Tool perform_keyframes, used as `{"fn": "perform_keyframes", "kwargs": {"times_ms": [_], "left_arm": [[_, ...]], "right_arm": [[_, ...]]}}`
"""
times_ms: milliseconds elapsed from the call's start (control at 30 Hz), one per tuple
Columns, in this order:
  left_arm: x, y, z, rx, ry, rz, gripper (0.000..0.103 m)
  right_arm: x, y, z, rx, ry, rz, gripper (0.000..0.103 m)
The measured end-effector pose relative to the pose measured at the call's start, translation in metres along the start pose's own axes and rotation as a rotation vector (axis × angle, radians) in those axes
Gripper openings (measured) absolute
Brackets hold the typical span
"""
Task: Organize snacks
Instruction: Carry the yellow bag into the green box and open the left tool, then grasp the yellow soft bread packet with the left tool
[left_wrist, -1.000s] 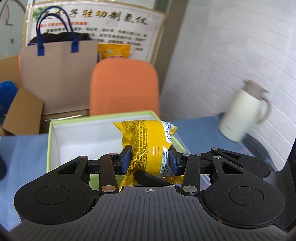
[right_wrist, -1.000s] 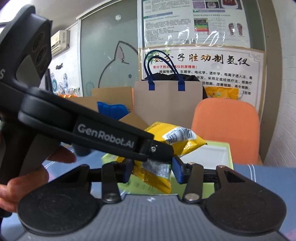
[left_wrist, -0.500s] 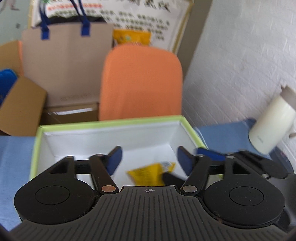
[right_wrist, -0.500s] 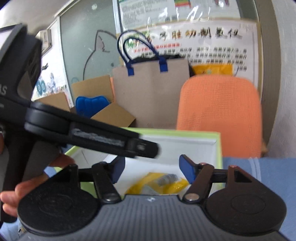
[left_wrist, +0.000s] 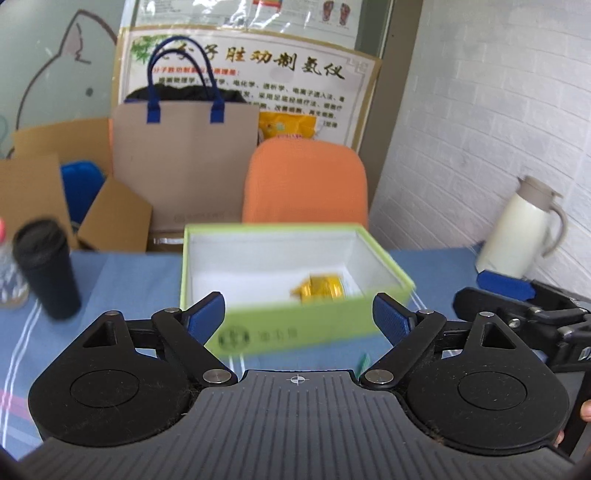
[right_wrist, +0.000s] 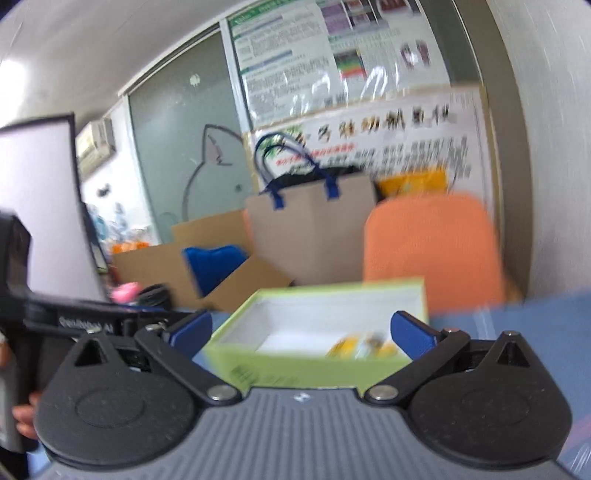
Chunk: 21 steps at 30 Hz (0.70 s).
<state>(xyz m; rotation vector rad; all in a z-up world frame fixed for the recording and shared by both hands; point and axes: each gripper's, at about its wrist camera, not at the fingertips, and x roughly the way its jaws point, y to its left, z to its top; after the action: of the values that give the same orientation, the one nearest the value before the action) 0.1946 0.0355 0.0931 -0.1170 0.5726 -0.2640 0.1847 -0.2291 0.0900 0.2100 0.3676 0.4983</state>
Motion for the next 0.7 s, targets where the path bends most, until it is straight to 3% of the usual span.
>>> {"fn": "perform_keyframes", "kwargs": {"times_ms": [100,433,533,600,700], "left_arm": [[-0.018,-0.006,-0.032,-0.017,0.035,-0.040,0.075],[-0.063,-0.027,-0.142,-0.085,0.213,-0.078,0.069],[-0.081,-0.027,-0.168,-0.120,0.267,-0.071,0.070],[-0.084,-0.027,-0.179,-0.146,0.298,-0.116,0.070],[-0.078,-0.035,-0.187,-0.133,0.314,-0.151,0.071]], "right_arm": [[-0.027,0.007,-0.025,0.027,0.036,0.030,0.102],[-0.115,0.045,-0.148,0.000,0.215,-0.059,0.102],[-0.124,0.047,-0.162,0.037,0.255,-0.029,0.102],[-0.124,0.045,-0.164,0.043,0.264,-0.020,0.102],[-0.122,0.040,-0.168,0.016,0.278,-0.068,0.102]]}}
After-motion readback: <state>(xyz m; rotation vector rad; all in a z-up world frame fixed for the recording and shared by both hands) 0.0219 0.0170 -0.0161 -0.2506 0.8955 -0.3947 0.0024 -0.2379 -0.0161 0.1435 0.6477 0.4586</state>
